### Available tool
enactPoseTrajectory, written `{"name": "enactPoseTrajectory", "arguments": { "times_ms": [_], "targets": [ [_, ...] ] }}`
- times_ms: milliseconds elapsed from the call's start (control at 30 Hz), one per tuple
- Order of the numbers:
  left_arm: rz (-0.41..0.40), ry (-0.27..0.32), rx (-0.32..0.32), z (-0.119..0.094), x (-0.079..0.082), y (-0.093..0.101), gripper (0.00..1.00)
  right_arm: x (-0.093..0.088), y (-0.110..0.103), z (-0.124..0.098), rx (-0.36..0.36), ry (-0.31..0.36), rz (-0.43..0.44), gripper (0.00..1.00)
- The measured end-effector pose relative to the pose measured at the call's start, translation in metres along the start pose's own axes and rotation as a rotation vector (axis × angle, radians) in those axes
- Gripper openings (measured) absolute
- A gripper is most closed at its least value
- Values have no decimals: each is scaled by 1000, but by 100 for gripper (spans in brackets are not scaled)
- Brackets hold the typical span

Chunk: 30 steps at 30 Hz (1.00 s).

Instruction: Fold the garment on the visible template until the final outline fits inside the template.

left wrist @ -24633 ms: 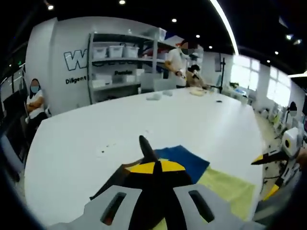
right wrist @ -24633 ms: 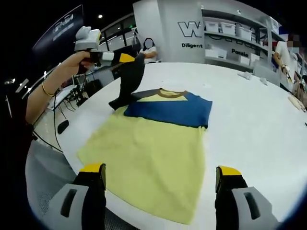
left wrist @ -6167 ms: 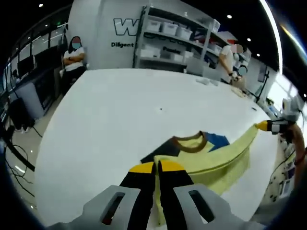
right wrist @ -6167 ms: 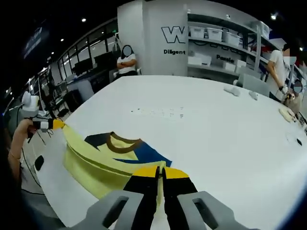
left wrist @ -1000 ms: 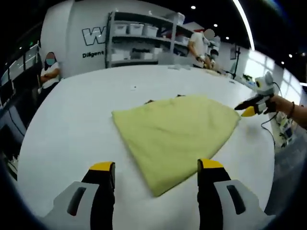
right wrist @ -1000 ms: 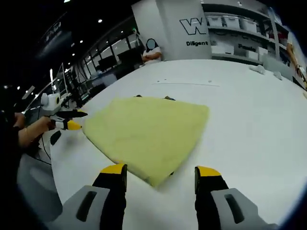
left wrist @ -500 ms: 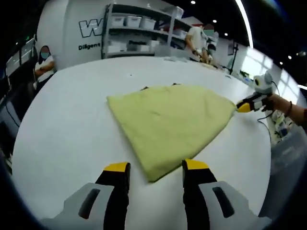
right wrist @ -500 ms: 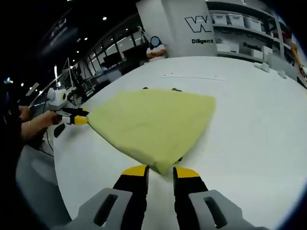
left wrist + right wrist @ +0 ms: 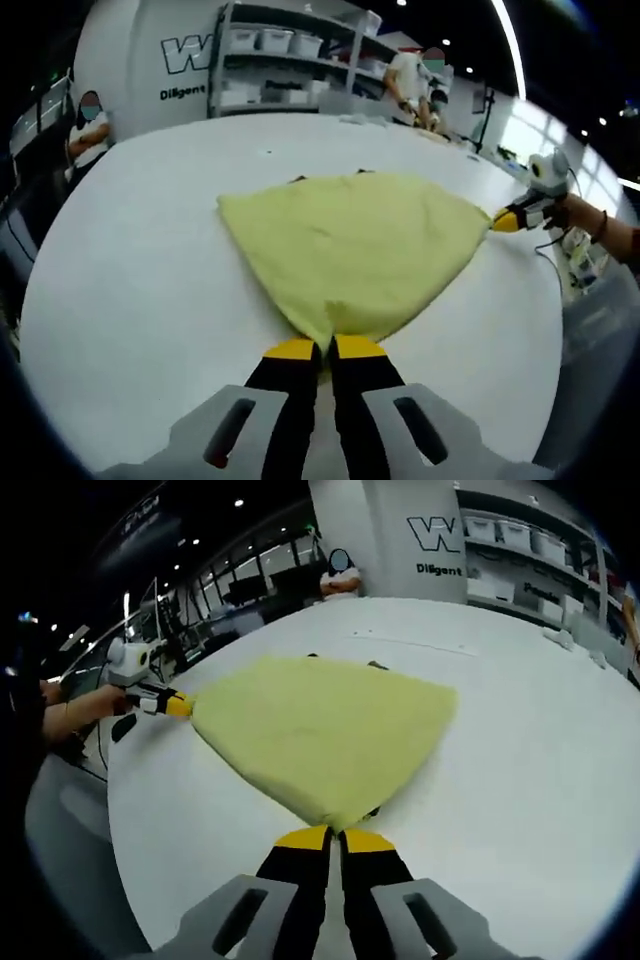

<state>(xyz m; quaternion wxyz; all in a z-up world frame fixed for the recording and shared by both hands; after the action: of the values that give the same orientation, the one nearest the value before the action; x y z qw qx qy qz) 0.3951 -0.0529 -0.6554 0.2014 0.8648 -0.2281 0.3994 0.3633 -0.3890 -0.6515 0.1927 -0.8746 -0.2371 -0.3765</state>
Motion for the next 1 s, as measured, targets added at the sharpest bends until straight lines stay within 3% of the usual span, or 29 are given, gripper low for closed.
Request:
{"name": "enactPoseTrajectory", "arguments": {
  "times_ms": [200, 367, 1000],
  "targets": [
    [33, -15, 17, -3, 0, -2, 0, -2, 7, -8, -15, -20, -47, 0],
    [39, -9, 13, -6, 2, -2, 0, -1, 12, -12, -14, -7, -32, 0],
    [-9, 0, -67, -30, -17, 13, 0, -20, -5, -20, -1, -55, -27, 0]
  ]
}}
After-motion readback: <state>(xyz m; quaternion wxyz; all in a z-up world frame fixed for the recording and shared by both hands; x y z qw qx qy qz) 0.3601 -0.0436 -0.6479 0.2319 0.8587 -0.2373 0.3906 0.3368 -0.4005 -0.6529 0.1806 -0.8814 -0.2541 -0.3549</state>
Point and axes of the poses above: the point that each gripper's makers call its tool centre point, and the gripper's own axes: z roughly forward along the fingers, y roughly to its right, x roughly out of its top, the point moved 2 cm from there along -z, roughly backward along the fingers, and after that the axes turned 2 degrees about y, right-handed, at the moved point
